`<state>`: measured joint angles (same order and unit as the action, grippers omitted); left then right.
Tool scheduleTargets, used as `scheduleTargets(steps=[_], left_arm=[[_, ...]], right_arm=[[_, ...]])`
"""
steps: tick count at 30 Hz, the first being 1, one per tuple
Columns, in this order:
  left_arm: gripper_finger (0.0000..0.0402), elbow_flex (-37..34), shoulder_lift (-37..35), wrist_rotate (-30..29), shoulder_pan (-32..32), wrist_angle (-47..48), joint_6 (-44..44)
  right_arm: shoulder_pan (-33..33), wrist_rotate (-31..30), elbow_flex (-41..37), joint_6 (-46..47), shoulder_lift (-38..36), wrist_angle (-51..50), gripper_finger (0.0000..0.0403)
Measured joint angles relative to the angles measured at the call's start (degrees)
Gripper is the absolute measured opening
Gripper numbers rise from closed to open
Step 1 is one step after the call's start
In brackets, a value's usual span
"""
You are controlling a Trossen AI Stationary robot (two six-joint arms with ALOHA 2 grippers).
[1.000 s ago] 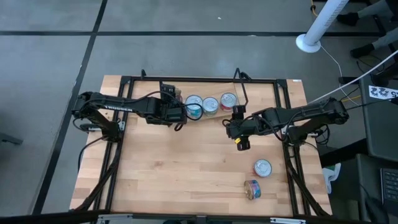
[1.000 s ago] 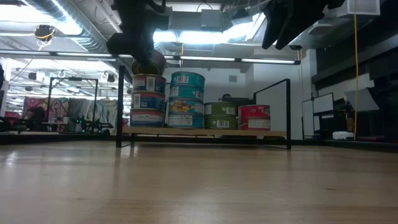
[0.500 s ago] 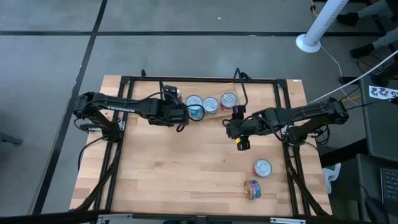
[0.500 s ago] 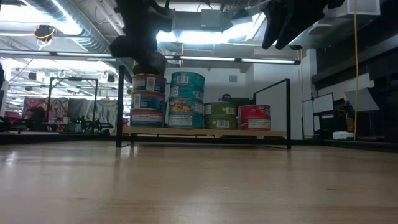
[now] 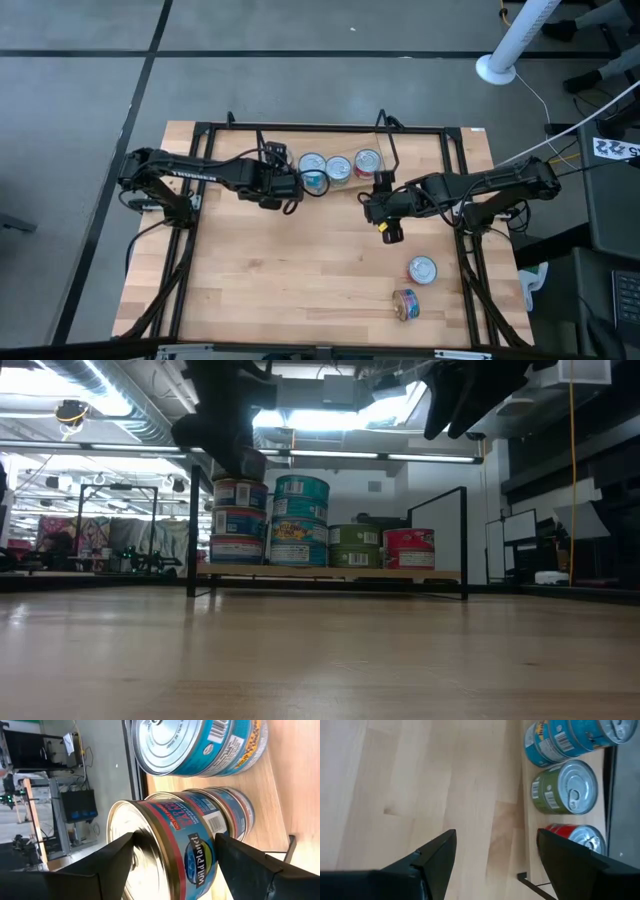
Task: Stack canned seafood by type on shelf
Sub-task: Stack the blue pink tuna can on top of the other blue tuna cans on the shelf
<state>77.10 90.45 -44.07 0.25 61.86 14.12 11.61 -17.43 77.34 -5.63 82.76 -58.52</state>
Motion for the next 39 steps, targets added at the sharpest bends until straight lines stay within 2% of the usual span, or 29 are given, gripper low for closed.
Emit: scheduleTargets(steps=[10,20,31,39], left_arm=[[0.0272,0.0,0.0,0.35,-1.48,-0.56,-0.84],[0.0272,2.28,0.02,0.57,-1.48,-2.85,-0.13],[0.0272,2.34,0.02,0.2,-0.72,-2.38,-0.07],[0.0272,2.34,0.02,0.22,4.83,-3.71,-5.3]], right_arm=[[0.01,0.97,0.0,-0.01,0.0,0.0,0.0276],[0.01,8.33,0.0,-0.04,0.0,0.02,0.0276],[0.01,8.7,0.0,0.01,0.0,-0.59,0.0276],[0.05,17.16,0.0,6.74,0.0,-9.07,0.0276]])
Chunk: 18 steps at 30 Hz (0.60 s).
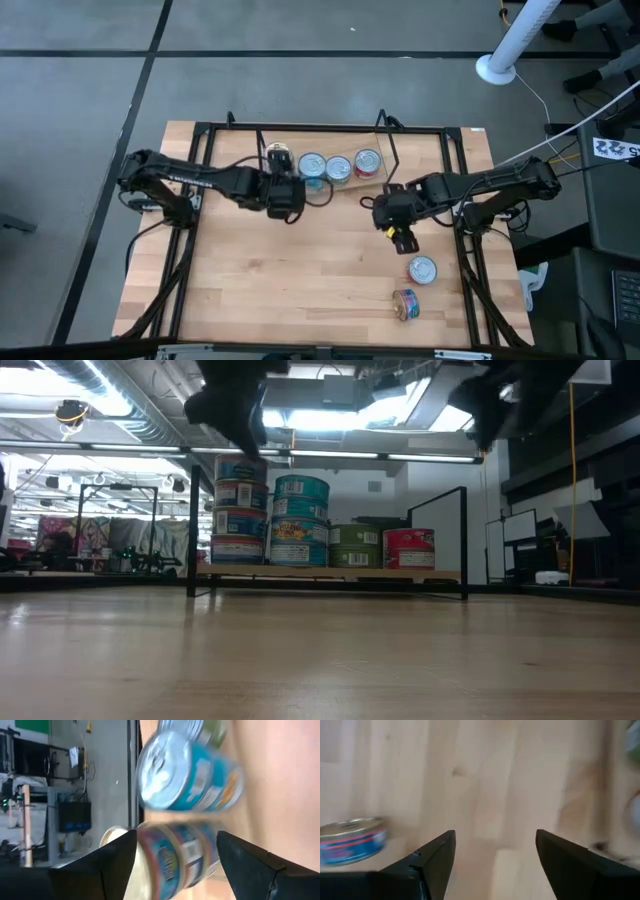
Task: Stack canned seafood by type on shelf
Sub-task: Stack the blue pink tuna can on top of the other blue tuna cans on the shelf
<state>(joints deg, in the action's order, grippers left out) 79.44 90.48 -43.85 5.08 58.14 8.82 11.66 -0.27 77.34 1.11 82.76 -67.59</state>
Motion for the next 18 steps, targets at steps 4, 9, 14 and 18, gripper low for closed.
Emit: scheduleTargets(steps=[4,9,14,18], left_arm=[[0.0272,0.0,0.0,0.06,4.02,-6.18,-5.61],[0.0272,0.0,0.0,0.35,8.08,-12.64,-11.44],[0.0272,-0.02,0.0,3.44,10.9,-15.9,-14.9],[0.0272,-0.31,0.0,4.68,12.43,-17.86,-16.08]], right_arm=[[0.0,6.87,0.0,6.63,0.0,-3.23,0.0276],[4.11,8.41,-0.02,12.3,0.0,-3.36,0.0276],[11.41,7.93,-0.02,19.28,0.0,-2.97,0.0276],[17.71,3.48,-0.04,22.93,0.0,-2.29,0.0276]])
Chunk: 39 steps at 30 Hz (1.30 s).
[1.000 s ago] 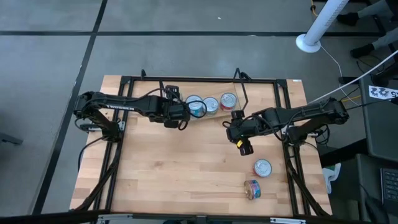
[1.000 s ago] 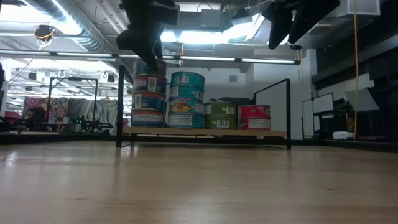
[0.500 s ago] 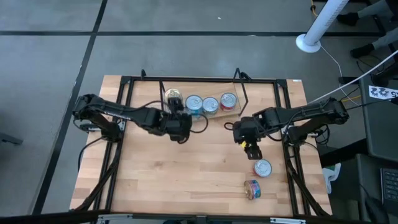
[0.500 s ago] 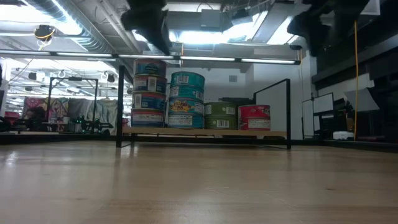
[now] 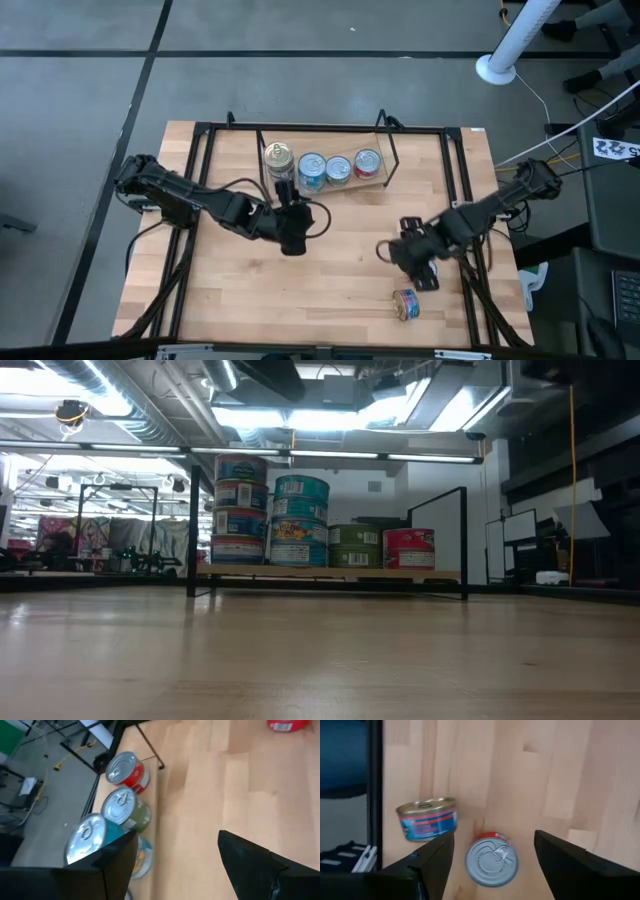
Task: Stack canned seafood by type on shelf
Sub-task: Stack the blue pink tuna can on top of the other blue tuna cans on the shelf
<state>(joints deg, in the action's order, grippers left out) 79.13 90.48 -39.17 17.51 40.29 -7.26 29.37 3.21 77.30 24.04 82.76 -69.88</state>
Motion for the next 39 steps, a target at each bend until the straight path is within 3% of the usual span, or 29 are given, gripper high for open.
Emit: scheduleTargets(steps=[10,16,29,39], left_arm=[[0.0272,-0.1,0.0,0.12,2.09,-0.58,-5.88],[0.0272,-0.13,0.0,0.1,2.43,-0.56,-9.1],[0.0272,-0.15,0.0,0.1,2.39,-0.45,-11.04],[0.0272,-0.15,0.0,0.08,2.39,-0.26,-11.0]], right_arm=[[10.36,-0.75,-0.02,-0.64,0.0,4.97,0.0276],[14.15,-2.19,-0.02,-15.58,0.12,8.8,0.0276],[21.31,-15.37,-0.02,-42.35,10.52,6.93,0.0276],[22.51,-14.67,-0.02,-44.29,15.11,2.74,0.0276]])
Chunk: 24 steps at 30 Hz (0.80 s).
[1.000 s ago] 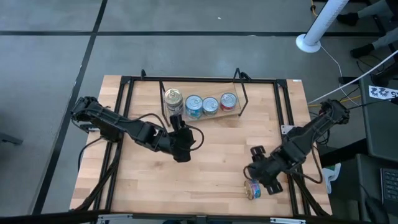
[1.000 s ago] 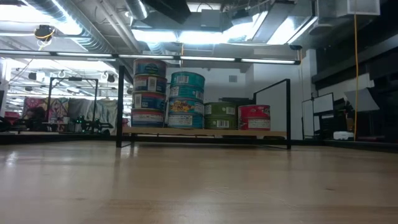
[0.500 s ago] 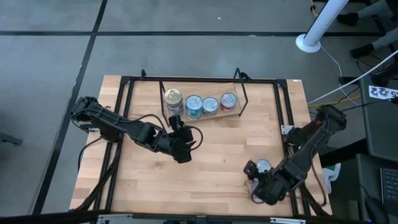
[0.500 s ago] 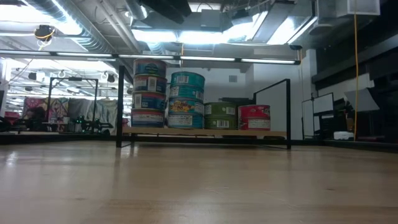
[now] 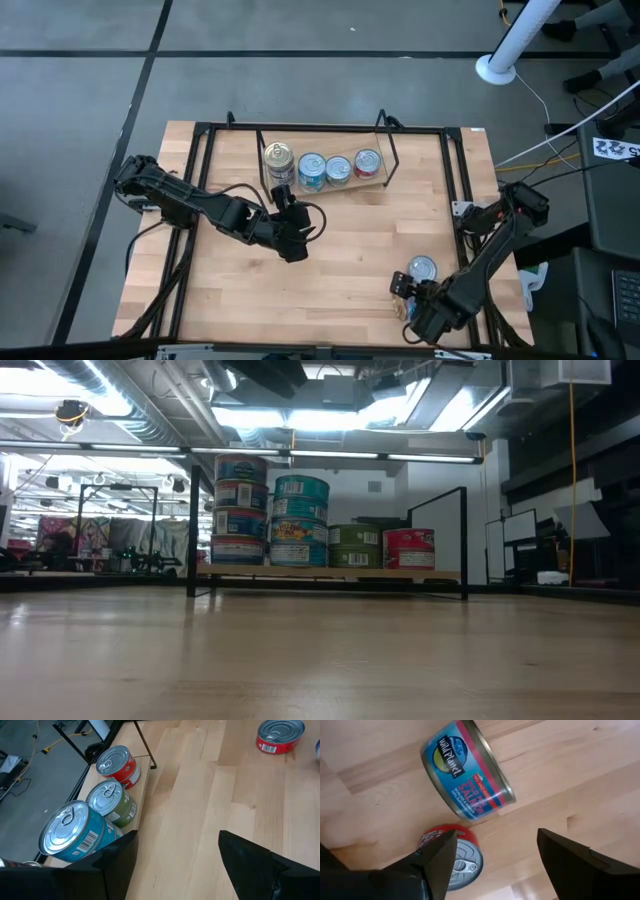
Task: Stack canned seafood by type on shelf
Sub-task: Stack the blue pink tuna can on top of the other blue tuna cans on the shelf
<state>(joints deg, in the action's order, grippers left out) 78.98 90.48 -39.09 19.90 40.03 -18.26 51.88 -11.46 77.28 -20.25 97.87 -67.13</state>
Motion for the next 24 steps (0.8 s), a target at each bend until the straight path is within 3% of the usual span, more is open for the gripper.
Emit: scheduleTargets(steps=[24], left_arm=[[0.0272,-0.02,0.0,-0.02,0.0,0.04,0.0]], right_arm=[[-0.04,2.08,0.0,0.49,1.5,1.61,0.0276]])
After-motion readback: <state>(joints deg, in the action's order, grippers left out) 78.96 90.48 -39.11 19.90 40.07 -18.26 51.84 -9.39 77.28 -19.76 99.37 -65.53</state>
